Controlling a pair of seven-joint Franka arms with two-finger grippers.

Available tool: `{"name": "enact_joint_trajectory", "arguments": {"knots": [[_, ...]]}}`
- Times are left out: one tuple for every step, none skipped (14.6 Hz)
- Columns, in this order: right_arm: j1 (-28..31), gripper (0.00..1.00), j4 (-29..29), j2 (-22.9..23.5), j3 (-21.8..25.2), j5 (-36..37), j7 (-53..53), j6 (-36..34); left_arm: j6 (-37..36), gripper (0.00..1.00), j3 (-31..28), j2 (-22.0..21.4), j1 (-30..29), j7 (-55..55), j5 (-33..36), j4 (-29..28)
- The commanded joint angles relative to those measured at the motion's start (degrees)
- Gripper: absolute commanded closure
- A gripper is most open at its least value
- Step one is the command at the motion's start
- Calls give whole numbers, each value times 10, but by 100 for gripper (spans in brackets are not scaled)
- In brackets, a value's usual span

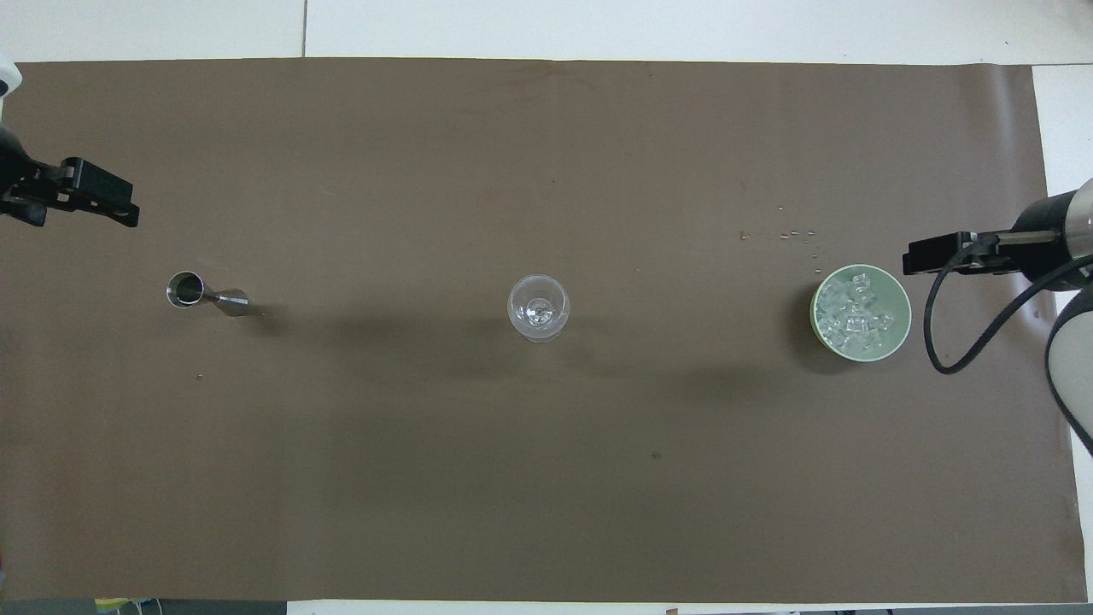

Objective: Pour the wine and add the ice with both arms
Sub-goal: 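Reach the right gripper to the green ice cup while the left gripper opens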

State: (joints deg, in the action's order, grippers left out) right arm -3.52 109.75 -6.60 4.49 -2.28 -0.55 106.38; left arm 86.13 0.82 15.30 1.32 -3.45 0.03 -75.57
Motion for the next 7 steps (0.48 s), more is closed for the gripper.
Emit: {"name": "enact_joint_trajectory", "arguments": {"knots": [[9,0,64,-15,-4,-9,-14,47,-23,0,-4,62,-2,-8,-10,78],[11,0,71,3,-4,-9,-27,64,-25,0,-3,59,-3,-5,-13,74],[13,0,74,25,-4,-9,-44,82,-25,0,-6,55,-5,5,-32,63],[23,0,78,41,-4,-9,-63,103,-27,0,-15,48,-23,30,-57,48],[28,0,89,50,-4,-9,-75,123,-30,0,-18,31,-35,71,-72,26],[29,0,102,54,-4,-9,-77,140,-31,0,-19,18,-37,102,-73,-4],[29,0,122,55,-4,-9,-78,166,-31,0,-20,2,-38,126,-77,-34]]}}
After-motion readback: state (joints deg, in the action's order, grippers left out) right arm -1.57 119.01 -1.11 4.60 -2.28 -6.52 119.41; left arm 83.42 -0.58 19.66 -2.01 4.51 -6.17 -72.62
